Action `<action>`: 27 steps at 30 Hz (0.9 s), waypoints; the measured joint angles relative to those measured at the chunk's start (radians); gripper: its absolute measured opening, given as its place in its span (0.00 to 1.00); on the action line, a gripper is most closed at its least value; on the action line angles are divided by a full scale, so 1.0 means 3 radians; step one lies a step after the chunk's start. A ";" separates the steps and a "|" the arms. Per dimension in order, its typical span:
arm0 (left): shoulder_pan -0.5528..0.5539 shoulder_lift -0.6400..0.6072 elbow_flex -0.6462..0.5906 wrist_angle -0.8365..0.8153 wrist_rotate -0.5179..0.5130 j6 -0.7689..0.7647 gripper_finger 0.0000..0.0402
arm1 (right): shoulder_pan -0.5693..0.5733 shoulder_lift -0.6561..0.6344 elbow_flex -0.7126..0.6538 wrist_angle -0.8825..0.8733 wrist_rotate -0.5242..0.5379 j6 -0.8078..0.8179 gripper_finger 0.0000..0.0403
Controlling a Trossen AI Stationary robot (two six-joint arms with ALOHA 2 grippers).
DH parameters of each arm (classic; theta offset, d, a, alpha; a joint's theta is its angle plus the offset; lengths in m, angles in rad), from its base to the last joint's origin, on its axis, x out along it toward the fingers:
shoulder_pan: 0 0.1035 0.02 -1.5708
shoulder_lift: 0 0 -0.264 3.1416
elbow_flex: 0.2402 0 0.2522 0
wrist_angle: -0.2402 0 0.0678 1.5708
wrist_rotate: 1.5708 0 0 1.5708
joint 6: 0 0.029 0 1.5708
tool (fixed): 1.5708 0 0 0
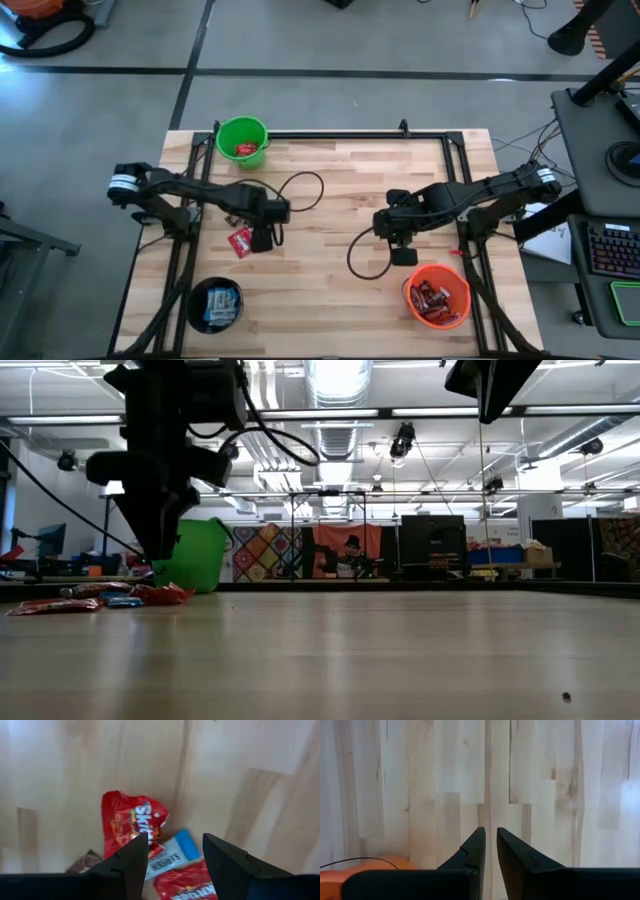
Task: Sort candy
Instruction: Put the red candy into the green bucket
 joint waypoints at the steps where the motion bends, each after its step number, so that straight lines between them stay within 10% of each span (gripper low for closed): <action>1: 0.0001 0.0022 0.0000 -0.0001 -0.0059 0.0022 0.43 | 0.0000 0.0000 0.0000 -0.0002 0.0000 0.0000 0.10; 27: 0.0347 0.0017 -0.0284 0.0320 -0.0062 0.0476 0.43 | 0.0000 -0.0001 0.0000 -0.0001 -0.0001 0.0396 0.10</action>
